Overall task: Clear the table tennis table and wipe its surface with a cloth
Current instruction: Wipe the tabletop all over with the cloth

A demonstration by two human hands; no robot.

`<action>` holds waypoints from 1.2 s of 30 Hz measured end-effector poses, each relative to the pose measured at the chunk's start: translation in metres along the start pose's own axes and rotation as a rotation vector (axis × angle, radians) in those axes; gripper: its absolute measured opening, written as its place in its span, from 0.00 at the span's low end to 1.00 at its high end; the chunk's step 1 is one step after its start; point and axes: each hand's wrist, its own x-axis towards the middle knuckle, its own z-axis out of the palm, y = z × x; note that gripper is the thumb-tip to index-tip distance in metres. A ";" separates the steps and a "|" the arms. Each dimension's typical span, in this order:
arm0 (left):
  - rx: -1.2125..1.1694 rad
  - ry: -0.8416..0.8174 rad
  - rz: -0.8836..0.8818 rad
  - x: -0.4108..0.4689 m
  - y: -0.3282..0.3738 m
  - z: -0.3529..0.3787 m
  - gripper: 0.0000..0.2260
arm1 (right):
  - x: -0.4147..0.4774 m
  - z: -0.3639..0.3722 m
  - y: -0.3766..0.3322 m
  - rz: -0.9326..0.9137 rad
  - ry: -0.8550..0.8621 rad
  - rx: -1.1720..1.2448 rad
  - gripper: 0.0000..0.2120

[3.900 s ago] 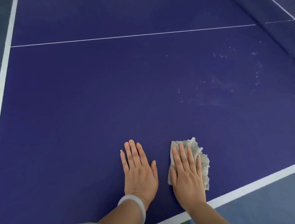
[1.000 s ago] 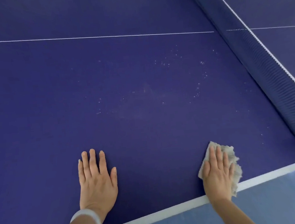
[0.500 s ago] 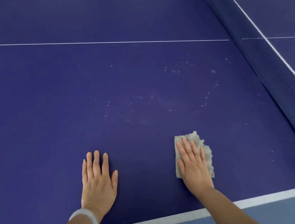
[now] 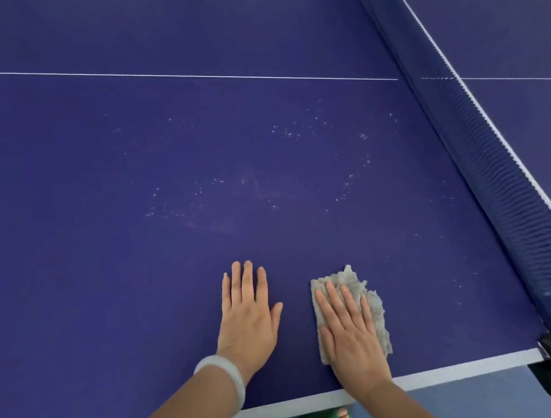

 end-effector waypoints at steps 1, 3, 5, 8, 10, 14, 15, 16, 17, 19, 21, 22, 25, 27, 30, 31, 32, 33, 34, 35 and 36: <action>0.033 -0.022 -0.016 -0.001 0.005 0.005 0.30 | -0.001 -0.002 0.015 0.040 -0.007 -0.002 0.27; 0.053 -0.031 -0.030 -0.003 0.010 0.013 0.32 | 0.003 -0.007 0.041 0.138 -0.017 0.011 0.28; 0.036 -0.007 -0.027 -0.003 0.010 0.019 0.32 | 0.019 -0.009 0.064 0.224 -0.024 0.043 0.28; 0.034 -0.009 -0.020 -0.002 0.011 0.021 0.31 | 0.063 -0.017 0.079 0.362 -0.033 0.136 0.26; 0.043 -0.007 -0.021 -0.002 0.011 0.020 0.31 | 0.090 -0.025 0.068 0.393 -0.044 0.145 0.28; 0.042 -0.013 -0.032 -0.002 0.011 0.020 0.31 | 0.087 -0.020 0.017 0.065 -0.014 0.117 0.28; 0.041 -0.015 -0.029 -0.002 0.012 0.020 0.31 | 0.073 -0.015 0.010 -0.055 -0.004 0.086 0.28; 0.037 -0.014 -0.027 -0.002 0.012 0.021 0.31 | 0.059 -0.012 0.011 -0.163 0.007 0.073 0.27; 0.032 -0.012 -0.024 -0.001 0.012 0.021 0.31 | 0.047 -0.011 0.021 -0.235 0.011 0.058 0.27; 0.030 -0.005 -0.022 0.000 0.012 0.020 0.31 | 0.030 -0.007 0.056 -0.185 0.027 0.006 0.27; 0.034 -0.005 -0.020 -0.001 0.013 0.019 0.31 | 0.021 -0.007 0.095 0.105 0.042 0.022 0.27; 0.036 -0.008 -0.020 -0.001 0.013 0.018 0.31 | 0.022 -0.009 0.106 0.287 0.024 0.067 0.26; 0.043 -0.014 -0.027 -0.002 0.014 0.016 0.31 | 0.033 -0.009 0.086 0.614 0.040 0.177 0.27; 0.042 -0.020 -0.029 -0.002 0.013 0.016 0.32 | 0.035 -0.006 0.043 0.586 0.068 0.172 0.27; 0.020 -0.013 -0.019 -0.003 0.012 0.015 0.32 | 0.008 0.007 -0.023 0.231 0.124 0.090 0.29; 0.012 -0.005 -0.014 -0.003 0.011 0.015 0.32 | -0.006 0.011 -0.031 0.115 0.122 0.088 0.29; 0.005 0.004 -0.009 -0.003 0.010 0.016 0.32 | -0.018 0.013 -0.029 0.038 0.106 0.086 0.28; 0.001 0.010 -0.008 -0.003 0.009 0.016 0.32 | -0.029 0.015 -0.018 0.007 0.091 0.082 0.28; -0.002 0.015 -0.008 -0.003 0.009 0.015 0.32 | -0.038 0.017 -0.003 0.016 0.092 0.075 0.27; -0.006 0.017 -0.009 -0.003 0.008 0.016 0.32 | -0.046 0.019 0.015 0.059 0.108 0.059 0.27; -0.013 0.019 -0.011 -0.004 0.009 0.016 0.33 | -0.054 0.020 0.034 0.135 0.127 0.049 0.27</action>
